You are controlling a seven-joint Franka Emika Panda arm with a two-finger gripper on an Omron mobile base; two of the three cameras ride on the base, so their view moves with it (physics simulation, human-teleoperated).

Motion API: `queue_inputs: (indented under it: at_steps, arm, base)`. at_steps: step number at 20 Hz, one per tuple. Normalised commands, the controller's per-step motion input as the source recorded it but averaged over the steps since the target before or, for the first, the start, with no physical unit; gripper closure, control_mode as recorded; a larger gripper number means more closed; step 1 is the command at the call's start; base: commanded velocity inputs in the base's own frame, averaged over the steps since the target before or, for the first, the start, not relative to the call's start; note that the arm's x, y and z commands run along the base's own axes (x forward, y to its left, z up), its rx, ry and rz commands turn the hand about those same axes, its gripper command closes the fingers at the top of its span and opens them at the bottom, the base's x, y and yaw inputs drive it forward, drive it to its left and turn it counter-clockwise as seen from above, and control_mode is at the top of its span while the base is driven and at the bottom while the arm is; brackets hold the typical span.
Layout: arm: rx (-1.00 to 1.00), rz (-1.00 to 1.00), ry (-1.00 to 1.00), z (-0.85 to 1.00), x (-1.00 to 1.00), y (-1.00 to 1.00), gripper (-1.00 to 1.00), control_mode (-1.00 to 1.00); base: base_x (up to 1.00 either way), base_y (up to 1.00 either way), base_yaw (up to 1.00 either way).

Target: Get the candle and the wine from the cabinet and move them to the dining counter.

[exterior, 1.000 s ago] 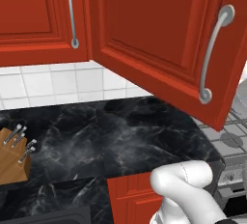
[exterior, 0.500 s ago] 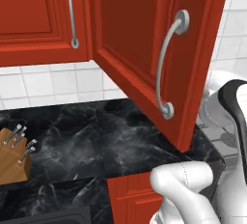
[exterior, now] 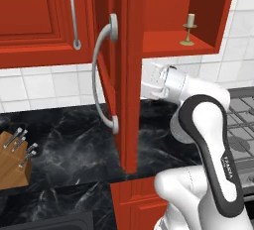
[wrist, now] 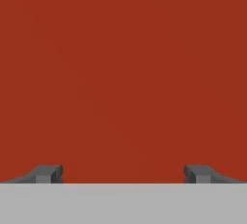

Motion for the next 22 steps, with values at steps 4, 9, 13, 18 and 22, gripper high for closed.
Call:
queue_inputs:
  at_steps: [4, 9, 13, 18, 22]
  arm:
    - [-0.01, -0.1, 0.06, 0.12, 0.05, 0.54, -1.0, -1.0]
    - [0.0, -0.05, 0.04, 0.08, 0.12, 0.41, -1.0, -1.0]
    - [-0.01, -0.01, 0.02, 0.01, 0.07, 0.31, -1.0, -1.0]
    - [-0.01, 0.01, 0.0, 0.0, 0.0, 0.04, -1.0, -1.0]
    - [0.0, 0.02, 0.0, 0.11, 0.01, -0.04, -1.0, -1.0]
  base:
    - [0.0, 0.0, 0.0]
    - [0.0, 0.0, 0.0]
    - [0.0, 0.0, 0.0]
    - [0.0, 0.0, 0.0]
    - [0.0, 0.0, 0.0]
